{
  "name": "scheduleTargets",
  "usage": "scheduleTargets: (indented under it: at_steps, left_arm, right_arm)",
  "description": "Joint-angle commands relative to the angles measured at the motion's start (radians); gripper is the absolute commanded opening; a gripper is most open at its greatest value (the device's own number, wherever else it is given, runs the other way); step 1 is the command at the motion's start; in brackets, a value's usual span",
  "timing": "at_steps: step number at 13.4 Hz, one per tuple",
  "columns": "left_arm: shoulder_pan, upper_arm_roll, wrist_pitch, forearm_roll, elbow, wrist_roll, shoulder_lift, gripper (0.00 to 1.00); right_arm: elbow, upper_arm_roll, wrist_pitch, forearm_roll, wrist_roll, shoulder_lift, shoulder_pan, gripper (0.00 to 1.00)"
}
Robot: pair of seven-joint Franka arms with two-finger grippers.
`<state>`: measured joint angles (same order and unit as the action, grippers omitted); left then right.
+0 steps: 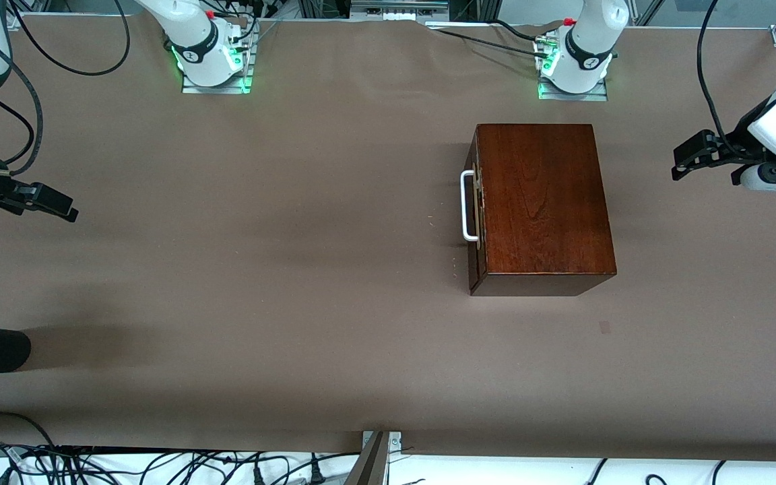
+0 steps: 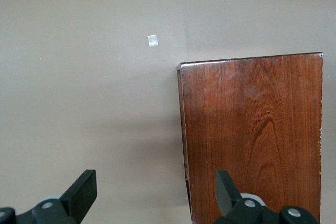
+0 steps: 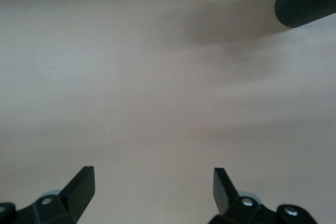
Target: Open drawer, take yellow block, close drawer
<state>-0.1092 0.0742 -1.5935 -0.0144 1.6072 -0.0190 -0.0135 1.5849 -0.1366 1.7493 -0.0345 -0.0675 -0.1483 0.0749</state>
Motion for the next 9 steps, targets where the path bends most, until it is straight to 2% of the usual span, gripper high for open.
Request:
scheduleTargets:
  at_steps: [1, 9]
  left_arm:
    - [0.013, -0.027, 0.021, 0.013, 0.006, 0.0, 0.013, 1.0]
    - [0.006, -0.028, 0.021, 0.019, -0.013, 0.011, 0.001, 1.0]
  right_arm:
    - [-0.013, -0.001, -0.01, -0.022, 0.012, -0.005, -0.003, 1.0]
    - [-0.007, 0.0, -0.011, -0.022, 0.008, -0.013, 0.002, 1.0]
